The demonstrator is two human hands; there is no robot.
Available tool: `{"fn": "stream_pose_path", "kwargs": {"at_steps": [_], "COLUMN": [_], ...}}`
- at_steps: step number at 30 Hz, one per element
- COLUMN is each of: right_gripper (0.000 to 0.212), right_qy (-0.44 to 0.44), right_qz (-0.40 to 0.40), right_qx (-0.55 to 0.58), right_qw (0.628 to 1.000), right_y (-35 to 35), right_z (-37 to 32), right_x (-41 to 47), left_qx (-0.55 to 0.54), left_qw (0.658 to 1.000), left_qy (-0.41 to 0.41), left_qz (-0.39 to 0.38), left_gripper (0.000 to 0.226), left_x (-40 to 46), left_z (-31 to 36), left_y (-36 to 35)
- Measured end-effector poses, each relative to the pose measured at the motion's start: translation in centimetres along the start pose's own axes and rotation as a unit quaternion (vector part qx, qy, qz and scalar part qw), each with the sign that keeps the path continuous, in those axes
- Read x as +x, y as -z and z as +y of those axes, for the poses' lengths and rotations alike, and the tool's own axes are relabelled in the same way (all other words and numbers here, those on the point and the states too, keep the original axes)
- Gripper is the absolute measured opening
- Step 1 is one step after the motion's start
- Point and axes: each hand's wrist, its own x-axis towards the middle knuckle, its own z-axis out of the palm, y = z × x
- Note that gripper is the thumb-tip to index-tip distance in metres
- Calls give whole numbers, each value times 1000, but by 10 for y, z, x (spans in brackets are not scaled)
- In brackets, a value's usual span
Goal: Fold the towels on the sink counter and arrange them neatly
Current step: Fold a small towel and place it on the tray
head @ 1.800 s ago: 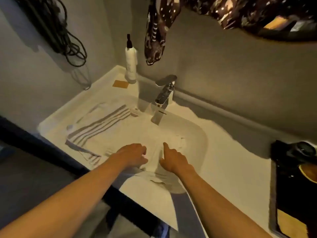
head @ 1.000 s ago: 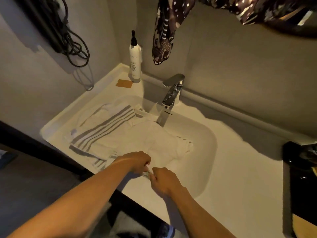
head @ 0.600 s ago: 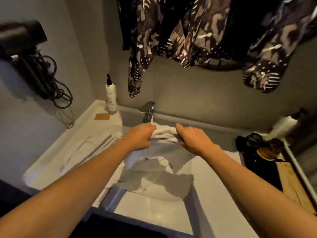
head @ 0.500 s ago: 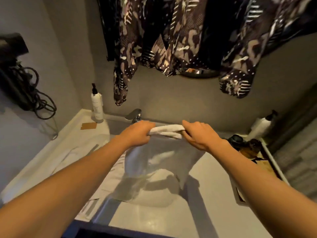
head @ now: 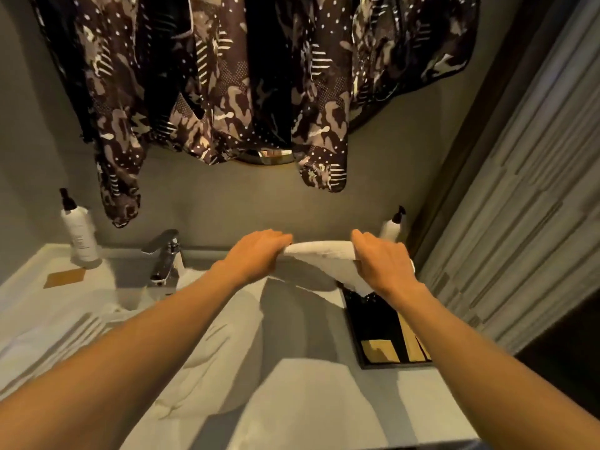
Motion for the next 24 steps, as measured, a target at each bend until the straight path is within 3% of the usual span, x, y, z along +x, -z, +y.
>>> {"fn": "stream_pose_path", "kwargs": {"at_steps": [2, 4, 8, 10, 13, 15, 16, 19, 21, 24], "right_gripper": [23, 32, 31, 41, 50, 26, 6, 15, 17, 27], "right_qy": [-5, 2, -13, -33, -39, -54, -71, -169, -255, -356], "right_qz": [-87, -230, -475, -519, -556, -594, -601, -573, -500, -348], "right_qx": [30, 73, 176, 210, 205, 211, 229, 321, 390, 431], "right_qw": [996, 971, 862, 828, 805, 774, 763, 735, 730, 753], "right_y": [-35, -79, -135, -141, -141, -137, -134, -136, -141, -161], "right_z": [-22, -53, -96, -101, -90, -78, -70, -42, -24, -9], "right_x": [-46, -101, -197, -218, -220, -209, -204, -192, -184, -167], "left_qx": [-7, -10, -81, -115, -151, -184, -205, -304, -346, -368], "left_qw": [998, 988, 939, 923, 905, 889, 884, 863, 850, 845], "left_qy": [10, 11, 55, 85, 128, 161, 187, 300, 345, 362], "left_qz": [-65, -153, -329, -356, -377, -387, -376, -269, -196, -142], "left_gripper": [31, 32, 33, 25, 14, 17, 21, 19, 22, 23], "left_x": [-37, -85, -178, -197, -202, -198, -194, -175, -156, -129], "left_z": [10, 17, 27, 28, 21, 10, 5, -4, -5, -9], "left_y": [-49, -105, -184, -190, -185, -179, -175, -166, -165, -176]}}
